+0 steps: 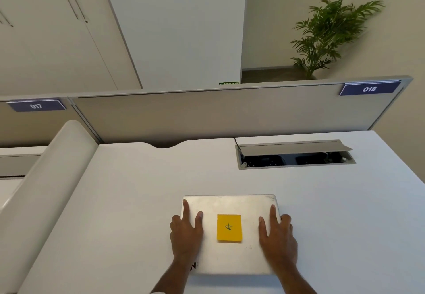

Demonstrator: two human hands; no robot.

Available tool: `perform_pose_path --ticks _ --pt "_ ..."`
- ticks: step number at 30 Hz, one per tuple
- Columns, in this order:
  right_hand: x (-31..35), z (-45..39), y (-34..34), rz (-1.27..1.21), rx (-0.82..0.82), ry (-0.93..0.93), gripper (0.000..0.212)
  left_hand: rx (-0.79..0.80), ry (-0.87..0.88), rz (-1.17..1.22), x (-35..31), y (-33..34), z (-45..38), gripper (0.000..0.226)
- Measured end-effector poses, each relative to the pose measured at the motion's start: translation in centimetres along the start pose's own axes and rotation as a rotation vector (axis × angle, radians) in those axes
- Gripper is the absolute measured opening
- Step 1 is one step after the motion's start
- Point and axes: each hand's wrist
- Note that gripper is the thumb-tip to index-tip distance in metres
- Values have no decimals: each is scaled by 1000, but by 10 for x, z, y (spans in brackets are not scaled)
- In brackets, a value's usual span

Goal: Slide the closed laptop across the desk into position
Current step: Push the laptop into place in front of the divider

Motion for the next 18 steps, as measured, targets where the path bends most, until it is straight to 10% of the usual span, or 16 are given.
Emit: perform_pose_path --ticks 18 --pt "-5 -8 16 35 53 -77 61 5 8 -150 14 7 5 60"
Point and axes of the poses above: each hand's wrist, its own z-axis away from the middle knuckle, its own y-axis out of the palm, x = y × z, and after that the axes turned 12 degrees about -z, right-handed
